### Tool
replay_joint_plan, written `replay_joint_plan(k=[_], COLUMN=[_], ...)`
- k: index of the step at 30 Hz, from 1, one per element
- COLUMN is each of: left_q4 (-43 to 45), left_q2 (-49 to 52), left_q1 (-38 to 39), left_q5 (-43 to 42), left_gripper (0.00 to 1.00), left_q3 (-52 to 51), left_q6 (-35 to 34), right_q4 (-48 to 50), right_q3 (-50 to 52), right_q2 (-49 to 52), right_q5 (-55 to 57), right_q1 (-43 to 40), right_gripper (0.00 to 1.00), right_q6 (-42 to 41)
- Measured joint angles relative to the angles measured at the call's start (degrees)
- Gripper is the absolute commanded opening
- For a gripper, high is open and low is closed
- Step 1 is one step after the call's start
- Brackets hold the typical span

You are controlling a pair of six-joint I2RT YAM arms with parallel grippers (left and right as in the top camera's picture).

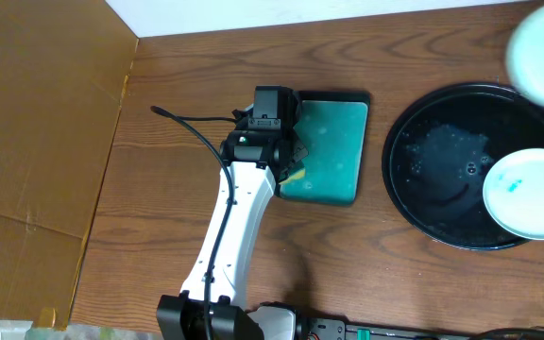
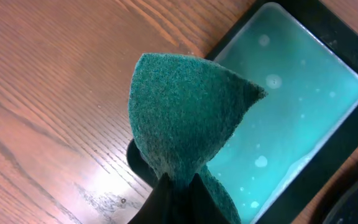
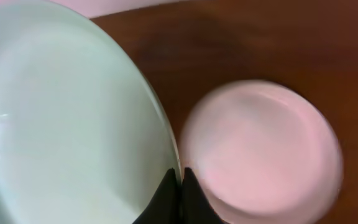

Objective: Clean dirty plates on tray and stack at the side

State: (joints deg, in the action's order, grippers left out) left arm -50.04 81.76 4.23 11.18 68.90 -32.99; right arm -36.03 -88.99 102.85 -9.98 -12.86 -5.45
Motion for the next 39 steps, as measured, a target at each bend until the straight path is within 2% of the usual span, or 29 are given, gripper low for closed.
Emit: replay_joint_plan(k=[5, 10, 11, 12, 13, 15, 17, 24, 29, 34, 39], left_q4=[0.04, 0.07, 0.11, 0.15, 0.20, 0.35, 0.37, 0.39, 0.39, 0.39, 0.39], left_q2=[-0.02, 0.00, 0.00, 0.00, 0.00, 0.00, 0.00, 0.00, 0.00, 0.00, 0.00], left_q1=[0.00, 0.00, 0.00, 0.00, 0.00, 0.00, 0.00, 0.00, 0.00, 0.00, 0.00], left_q5=[-0.35, -0.37, -0.39, -0.39, -0.42, -0.48, -0.52, -0.52, -0.52, -0.52, -0.52], left_gripper=[0.07, 0.07, 0.07, 0.07, 0.07, 0.08, 0.07, 0.07, 0.07, 0.07, 0.07], left_q3=[0.00, 0.00, 0.00, 0.00, 0.00, 0.00, 0.00, 0.00, 0.00, 0.00, -0.07], left_q6=[0.00, -0.02, -0.02, 0.00, -0.02, 0.00, -0.02, 0.00, 0.00, -0.02, 0.00], right_q4=[-0.72, 0.09, 0.35, 0.59, 0.90, 1.18, 1.20, -1.68, -8.41, -18.47, -32.72], right_q3=[0.00, 0.02, 0.02, 0.02, 0.02, 0.02, 0.02, 0.02, 0.13, -0.17, -0.44], right_q2=[6.62, 12.02, 12.98, 13.73, 14.51, 15.41, 15.78, 14.12, 4.35, -9.33, -15.02], right_q5=[-2.47, -3.74, -4.02, -4.17, -4.52, -5.03, -5.29, -5.84, -2.16, 2.21, 0.83], right_q1=[-11.43, -14.51, -14.62, -14.69, -14.67, -14.58, -14.49, -14.49, -13.64, -10.21, -4.26], right_gripper=[0.01, 0.01, 0.07, 0.16, 0.40, 0.79, 0.99, 0.99, 0.99, 0.99, 0.99], right_q6=[-9.27, -13.68, -13.84, -13.86, -13.81, -13.90, -13.86, -15.43, -17.59, -18.67, -18.34])
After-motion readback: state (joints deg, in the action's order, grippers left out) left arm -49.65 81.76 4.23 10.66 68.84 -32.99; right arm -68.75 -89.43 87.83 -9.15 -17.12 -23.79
